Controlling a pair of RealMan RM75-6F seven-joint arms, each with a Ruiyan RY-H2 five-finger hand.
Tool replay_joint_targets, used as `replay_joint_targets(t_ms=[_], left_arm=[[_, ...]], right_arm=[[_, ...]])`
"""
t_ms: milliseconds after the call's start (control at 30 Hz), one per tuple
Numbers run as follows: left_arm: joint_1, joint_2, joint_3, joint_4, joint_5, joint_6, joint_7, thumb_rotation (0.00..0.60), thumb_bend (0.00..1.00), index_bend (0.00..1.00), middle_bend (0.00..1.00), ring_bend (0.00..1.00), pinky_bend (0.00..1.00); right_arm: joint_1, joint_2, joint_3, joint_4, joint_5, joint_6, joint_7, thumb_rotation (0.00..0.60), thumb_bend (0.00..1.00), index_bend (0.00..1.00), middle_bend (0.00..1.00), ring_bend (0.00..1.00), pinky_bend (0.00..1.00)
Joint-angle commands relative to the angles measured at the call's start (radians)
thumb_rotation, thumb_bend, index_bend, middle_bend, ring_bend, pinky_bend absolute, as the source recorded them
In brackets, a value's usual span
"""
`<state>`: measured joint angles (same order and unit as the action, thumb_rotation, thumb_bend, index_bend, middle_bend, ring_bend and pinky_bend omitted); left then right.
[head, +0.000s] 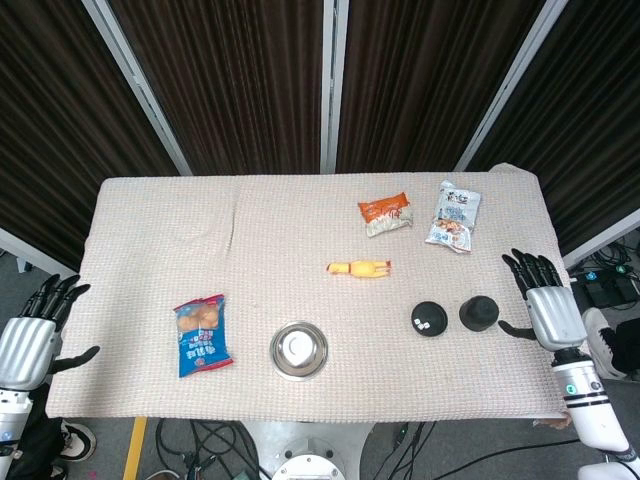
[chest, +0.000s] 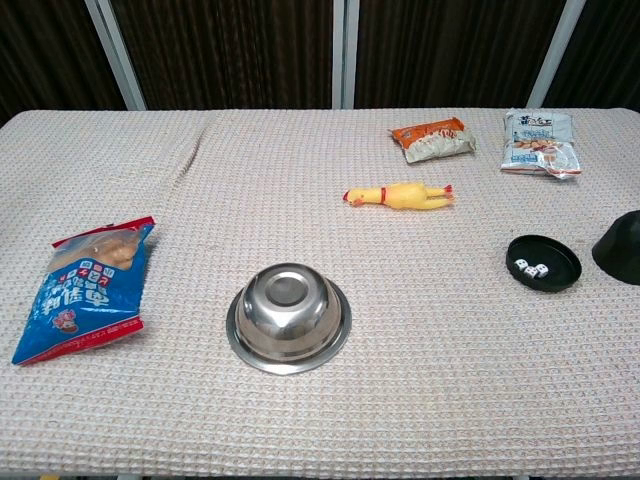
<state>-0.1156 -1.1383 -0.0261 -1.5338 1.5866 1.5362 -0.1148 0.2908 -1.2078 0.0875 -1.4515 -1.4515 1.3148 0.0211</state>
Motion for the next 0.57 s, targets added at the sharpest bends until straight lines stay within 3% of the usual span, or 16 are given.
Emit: replay_joint_targets(t_ms=[33, 233, 567], left_arm=[[0.002, 0.002, 0.000, 0.000, -0.002, 0.001, -0.002, 0.600, 0.09, 0.16, 0.08, 0.00, 0.16], [0.004, 0.008, 0.002, -0.004, -0.006, -0.002, -0.003, 0.600, 0.09, 0.16, 0.08, 0.00, 0.16], [0.005, -0.001, 0.012, -0.008, 0.004, -0.010, 0.017, 0.600, 0.09, 0.16, 0.08, 0.00, 0.16]], right_arm=[[-0.083, 0.007, -0.032, -0.013, -0.024, 0.117, -0.148, 0.600, 0.00, 0.00, 0.01, 0.00, 0.00], [-0.125, 0.014, -0.049, -0.034, 0.000, 0.134, -0.224, 0.600, 0.00, 0.00, 0.00, 0.00, 0.00], [-0.137, 0.009, -0.047, -0.022, -0.012, 0.135, -0.194, 0.600, 0.02, 0.00, 0.00, 0.00, 0.00]])
